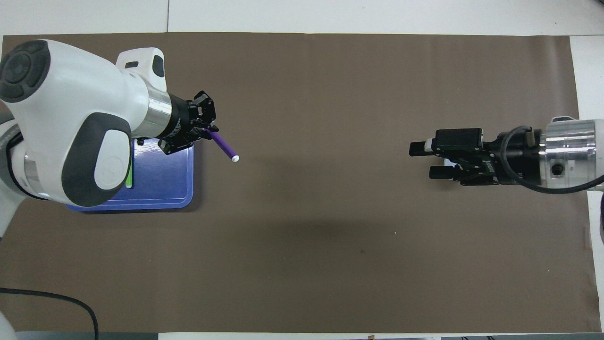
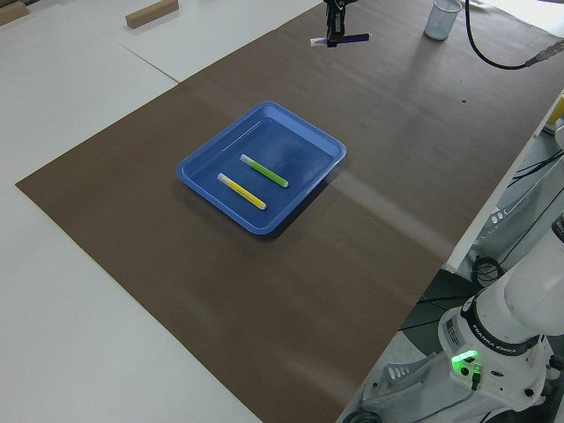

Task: Transfer and insert pens with both arms
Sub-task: 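Lift the purple pen toward the right gripper with the left gripper, then grasp the purple pen with the right gripper, then open the left gripper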

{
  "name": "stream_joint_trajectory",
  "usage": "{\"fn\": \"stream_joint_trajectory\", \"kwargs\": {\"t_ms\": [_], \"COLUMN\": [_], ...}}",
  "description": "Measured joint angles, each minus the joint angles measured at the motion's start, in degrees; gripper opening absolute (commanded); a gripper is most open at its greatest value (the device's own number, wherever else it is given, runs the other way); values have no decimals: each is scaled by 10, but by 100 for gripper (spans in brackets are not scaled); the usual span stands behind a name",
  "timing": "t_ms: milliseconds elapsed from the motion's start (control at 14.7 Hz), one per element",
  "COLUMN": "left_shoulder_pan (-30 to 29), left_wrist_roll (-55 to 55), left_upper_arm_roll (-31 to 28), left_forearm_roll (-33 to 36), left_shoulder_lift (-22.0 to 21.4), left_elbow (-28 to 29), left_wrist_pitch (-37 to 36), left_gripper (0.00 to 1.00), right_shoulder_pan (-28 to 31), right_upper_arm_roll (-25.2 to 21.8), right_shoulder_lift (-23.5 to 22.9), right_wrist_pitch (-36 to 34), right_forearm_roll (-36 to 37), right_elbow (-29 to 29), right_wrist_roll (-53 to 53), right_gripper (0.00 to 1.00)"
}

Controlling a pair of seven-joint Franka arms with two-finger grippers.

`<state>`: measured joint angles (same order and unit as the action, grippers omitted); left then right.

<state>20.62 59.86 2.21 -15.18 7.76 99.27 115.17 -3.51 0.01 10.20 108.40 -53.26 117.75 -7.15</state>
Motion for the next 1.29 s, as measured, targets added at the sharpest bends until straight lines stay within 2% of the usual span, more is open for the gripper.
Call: {"fn": "stream_joint_trajectory", "kwargs": {"t_ms": [272, 544, 748, 1020, 1292], "left_shoulder_pan": [71, 114, 139, 168, 173], "left_wrist_roll": [165, 291, 346, 393, 398], "left_upper_arm_roll": [1, 1, 1, 0, -1], "left_forearm_roll": [-19, -44, -46, -46, -46], "left_shoulder_lift": [5, 8, 8, 12, 15], "left_elbow": [-1, -1, -1, 0, 1], "left_wrist_pitch": [46, 97, 112, 170, 176], "left_gripper": [0, 0, 0, 0, 0], "right_shoulder_pan": [-68, -80, -110, -141, -141], "right_upper_arm_roll": [4, 3, 4, 4, 2], "right_shoulder_lift": [-1, -14, -27, -35, -35], "right_wrist_pitch": [87, 126, 170, 204, 204], "right_forearm_roll": [-54, -94, -109, -128, -128], "right_elbow": [39, 50, 55, 54, 53], "right_wrist_roll": [-11, -12, -13, -32, -32], "right_gripper": [100, 100, 95, 82, 80]}}
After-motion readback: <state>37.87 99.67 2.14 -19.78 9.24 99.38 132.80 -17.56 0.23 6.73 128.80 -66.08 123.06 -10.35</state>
